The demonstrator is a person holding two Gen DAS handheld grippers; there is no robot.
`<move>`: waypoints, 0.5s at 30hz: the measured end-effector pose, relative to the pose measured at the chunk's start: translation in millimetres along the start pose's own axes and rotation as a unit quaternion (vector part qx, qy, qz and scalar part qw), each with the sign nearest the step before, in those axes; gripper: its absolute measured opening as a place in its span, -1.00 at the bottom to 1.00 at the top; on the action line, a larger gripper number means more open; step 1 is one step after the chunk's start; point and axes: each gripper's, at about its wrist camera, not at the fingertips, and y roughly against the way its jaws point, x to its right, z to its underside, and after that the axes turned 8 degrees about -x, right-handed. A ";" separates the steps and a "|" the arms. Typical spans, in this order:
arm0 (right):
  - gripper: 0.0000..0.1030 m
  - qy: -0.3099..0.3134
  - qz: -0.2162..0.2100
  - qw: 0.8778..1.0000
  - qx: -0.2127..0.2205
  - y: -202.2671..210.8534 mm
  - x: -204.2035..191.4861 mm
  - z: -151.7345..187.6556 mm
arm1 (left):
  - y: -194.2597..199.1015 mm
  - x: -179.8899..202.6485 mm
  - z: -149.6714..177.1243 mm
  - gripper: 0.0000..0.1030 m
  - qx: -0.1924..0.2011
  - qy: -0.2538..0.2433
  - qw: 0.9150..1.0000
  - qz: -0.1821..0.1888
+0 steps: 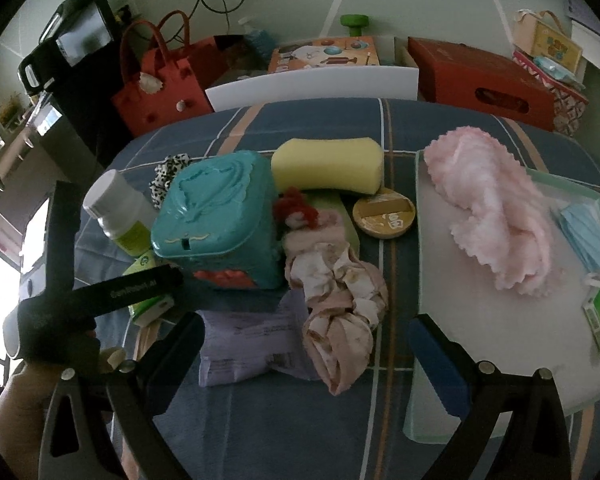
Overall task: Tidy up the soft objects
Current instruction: 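Grasp the small green tissue packet with the left tool, then grasp the lavender pouch with the right tool while the left tool holds the tissue packet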
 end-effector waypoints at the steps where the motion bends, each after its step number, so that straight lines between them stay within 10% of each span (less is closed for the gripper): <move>1: 1.00 0.001 0.001 1.000 0.000 0.1 -0.4 0.3 | -0.4 1.7 -0.5 0.76 0.001 -0.002 1.000 -0.001; 9: 1.00 0.007 0.012 1.000 -0.003 -2.2 -4.7 1.3 | 9.6 -4.8 7.1 -0.05 0.005 -0.017 1.000 0.015; 15: 1.00 0.008 0.020 1.000 -0.008 -3.7 -6.5 3.2 | 18.1 -16.9 17.2 -0.06 -0.004 -0.021 0.998 0.050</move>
